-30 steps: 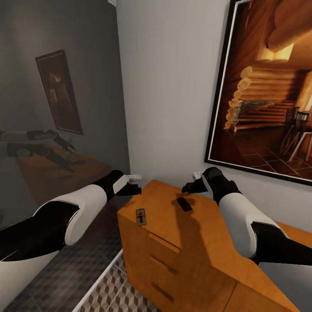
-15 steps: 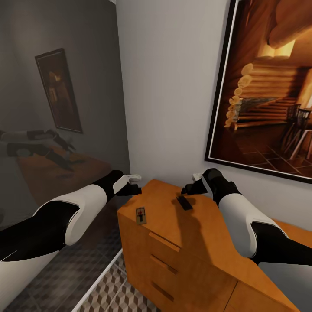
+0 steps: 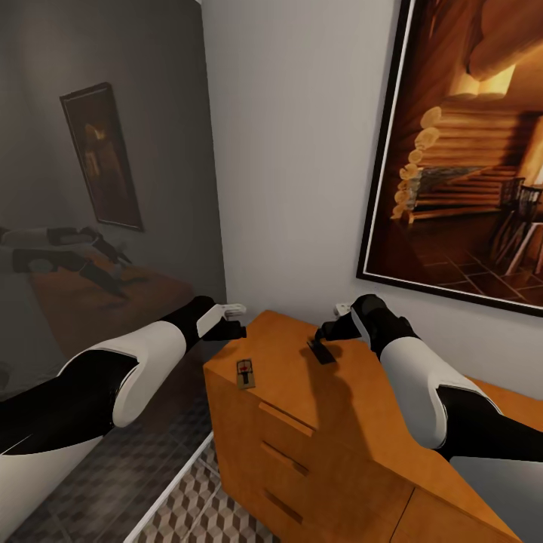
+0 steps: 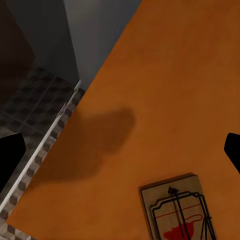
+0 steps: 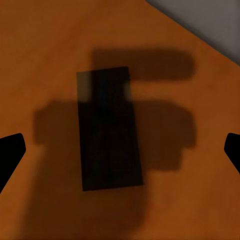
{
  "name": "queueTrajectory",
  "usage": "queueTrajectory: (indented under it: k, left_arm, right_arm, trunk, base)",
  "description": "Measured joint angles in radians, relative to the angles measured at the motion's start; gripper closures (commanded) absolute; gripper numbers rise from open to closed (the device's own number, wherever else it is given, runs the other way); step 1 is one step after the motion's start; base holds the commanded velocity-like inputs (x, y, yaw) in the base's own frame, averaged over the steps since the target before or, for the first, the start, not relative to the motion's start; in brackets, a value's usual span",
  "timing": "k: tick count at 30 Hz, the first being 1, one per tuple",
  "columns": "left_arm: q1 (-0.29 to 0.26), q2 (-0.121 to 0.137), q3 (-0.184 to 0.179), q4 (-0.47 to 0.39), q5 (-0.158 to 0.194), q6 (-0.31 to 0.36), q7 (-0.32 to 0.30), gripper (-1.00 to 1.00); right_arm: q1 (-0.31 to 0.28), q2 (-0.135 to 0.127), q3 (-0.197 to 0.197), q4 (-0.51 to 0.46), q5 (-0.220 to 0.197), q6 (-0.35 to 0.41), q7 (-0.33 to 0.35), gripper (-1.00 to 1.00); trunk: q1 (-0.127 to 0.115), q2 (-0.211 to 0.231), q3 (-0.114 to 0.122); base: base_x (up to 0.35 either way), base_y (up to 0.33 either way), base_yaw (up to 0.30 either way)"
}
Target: Take the four mousetraps from the cabinet in the bathroom and place them on the bathroom floor. Make sure all four end up on the same floor surface, and ensure that at least two of them are either under or directly next to the same bathroom sink.
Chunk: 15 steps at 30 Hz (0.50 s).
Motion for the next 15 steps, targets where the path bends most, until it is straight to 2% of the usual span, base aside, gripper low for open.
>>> queueTrajectory:
  k: [15]
  left_arm:
    - [0.000, 0.000, 0.000, -0.001, 0.000, 0.000, 0.000, -1.00]
  right_arm:
    - [0.000, 0.000, 0.001, 0.001, 0.000, 0.000, 0.000, -1.00]
  trunk:
    - [0.000, 0.000, 0.000]
  base:
    - [0.000, 0.000, 0.000]
